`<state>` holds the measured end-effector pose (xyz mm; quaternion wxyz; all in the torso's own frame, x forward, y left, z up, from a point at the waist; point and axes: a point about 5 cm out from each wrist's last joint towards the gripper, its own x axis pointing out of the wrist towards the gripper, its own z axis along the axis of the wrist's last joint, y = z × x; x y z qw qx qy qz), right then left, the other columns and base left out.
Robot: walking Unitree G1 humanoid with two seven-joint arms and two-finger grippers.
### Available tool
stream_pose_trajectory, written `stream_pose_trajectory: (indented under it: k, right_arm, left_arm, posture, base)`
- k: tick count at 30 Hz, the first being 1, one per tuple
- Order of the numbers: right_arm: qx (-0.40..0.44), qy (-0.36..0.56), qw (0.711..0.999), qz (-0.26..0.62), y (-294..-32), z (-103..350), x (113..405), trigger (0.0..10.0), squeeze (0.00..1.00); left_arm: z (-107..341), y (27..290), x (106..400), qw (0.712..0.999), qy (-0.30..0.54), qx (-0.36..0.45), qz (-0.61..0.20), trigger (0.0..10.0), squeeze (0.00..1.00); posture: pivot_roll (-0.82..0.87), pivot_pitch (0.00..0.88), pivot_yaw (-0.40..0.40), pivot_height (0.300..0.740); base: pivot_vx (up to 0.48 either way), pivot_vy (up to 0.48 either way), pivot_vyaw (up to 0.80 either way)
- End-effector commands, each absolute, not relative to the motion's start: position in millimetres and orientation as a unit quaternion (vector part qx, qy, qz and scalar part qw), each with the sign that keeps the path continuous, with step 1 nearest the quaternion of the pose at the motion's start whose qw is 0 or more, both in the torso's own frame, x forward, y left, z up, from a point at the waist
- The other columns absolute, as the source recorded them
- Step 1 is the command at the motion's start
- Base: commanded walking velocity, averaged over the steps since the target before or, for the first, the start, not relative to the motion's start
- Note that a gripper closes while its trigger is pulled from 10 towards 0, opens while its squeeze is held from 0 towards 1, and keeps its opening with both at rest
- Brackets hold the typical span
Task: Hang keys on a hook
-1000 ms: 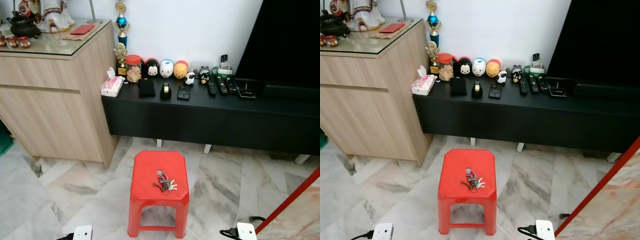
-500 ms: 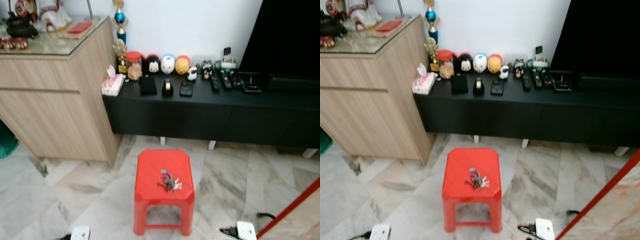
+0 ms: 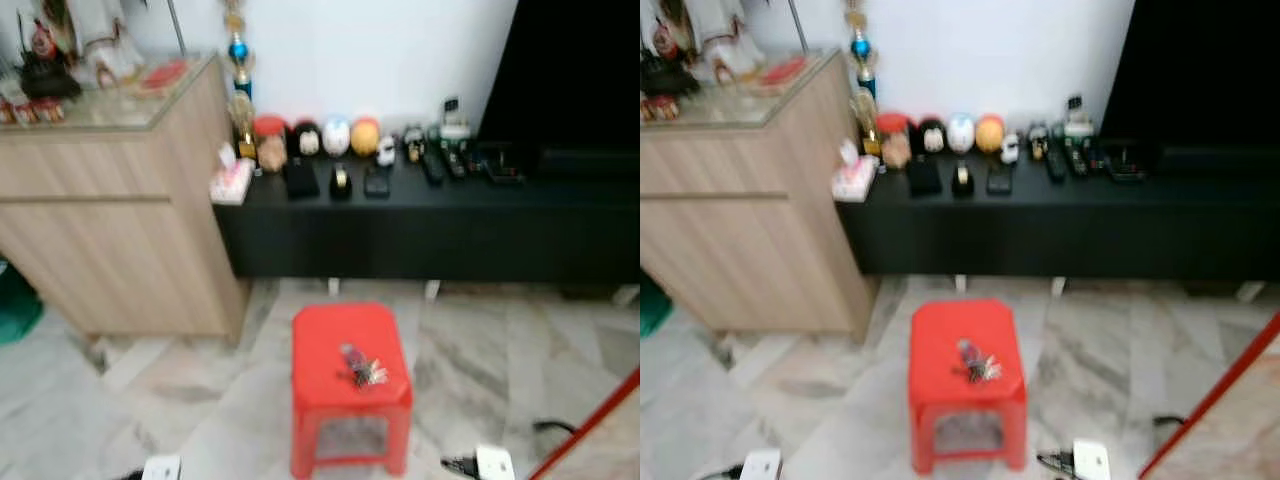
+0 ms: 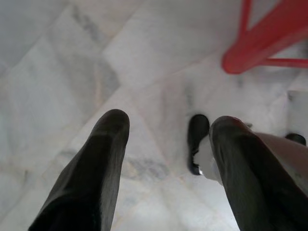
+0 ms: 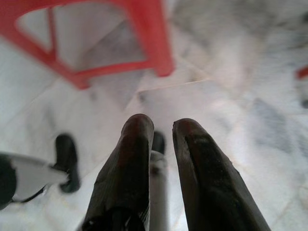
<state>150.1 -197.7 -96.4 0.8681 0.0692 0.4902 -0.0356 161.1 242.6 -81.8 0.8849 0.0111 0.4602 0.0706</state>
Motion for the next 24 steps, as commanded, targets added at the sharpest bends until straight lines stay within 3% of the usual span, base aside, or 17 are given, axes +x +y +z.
stream_pose_trajectory:
  k: [1, 16, 17, 18, 24]
  right_arm:
    - [0.072, 0.477, 0.875, -0.04, -197.8, -93.6, 156.7, 10.0, 0.0]
    - [0.071, 0.399, 0.913, -0.049, -207.7, -82.0, 170.6, 10.0, 0.0]
    - [0.082, 0.36, 0.928, -0.042, -197.2, -71.4, 194.3, 10.0, 0.0]
    - [0.081, 0.296, 0.951, -0.027, -177.4, -47.0, 237.4, 10.0, 0.0]
    - [0.087, 0.24, 0.966, -0.028, -172.6, -26.9, 261.7, 10.0, 0.0]
  left_arm:
    - [-84.4, 247.4, 152.1, 0.878, 0.472, 0.015, 0.076, 10.0, 0.0]
    - [-86.2, 240.9, 152.1, 0.878, 0.472, 0.01, 0.072, 10.0, 0.0]
    - [-86.6, 240.1, 151.6, 0.878, 0.473, 0.008, 0.073, 10.0, 0.0]
    - [-87.2, 237.9, 151.6, 0.878, 0.473, 0.006, 0.073, 10.0, 0.0]
    - [-88.0, 233.0, 152.7, 0.879, 0.468, -0.01, 0.086, 10.0, 0.0]
  posture:
    - [0.05, 0.0, 0.046, 0.74]
    - [0.02, 0.0, 0.055, 0.74]
    - [0.01, 0.0, 0.053, 0.74]
    - [0.01, 0.0, 0.045, 0.74]
    - [0.01, 0.0, 0.023, 0.74]
  base:
    - [0.0, 0.247, 0.0]
    - [0.0, 0.0, 0.0]
    - [0.0, 0.0, 0.0]
    - [0.0, 0.0, 0.0]
    - [0.0, 0.0, 0.0]
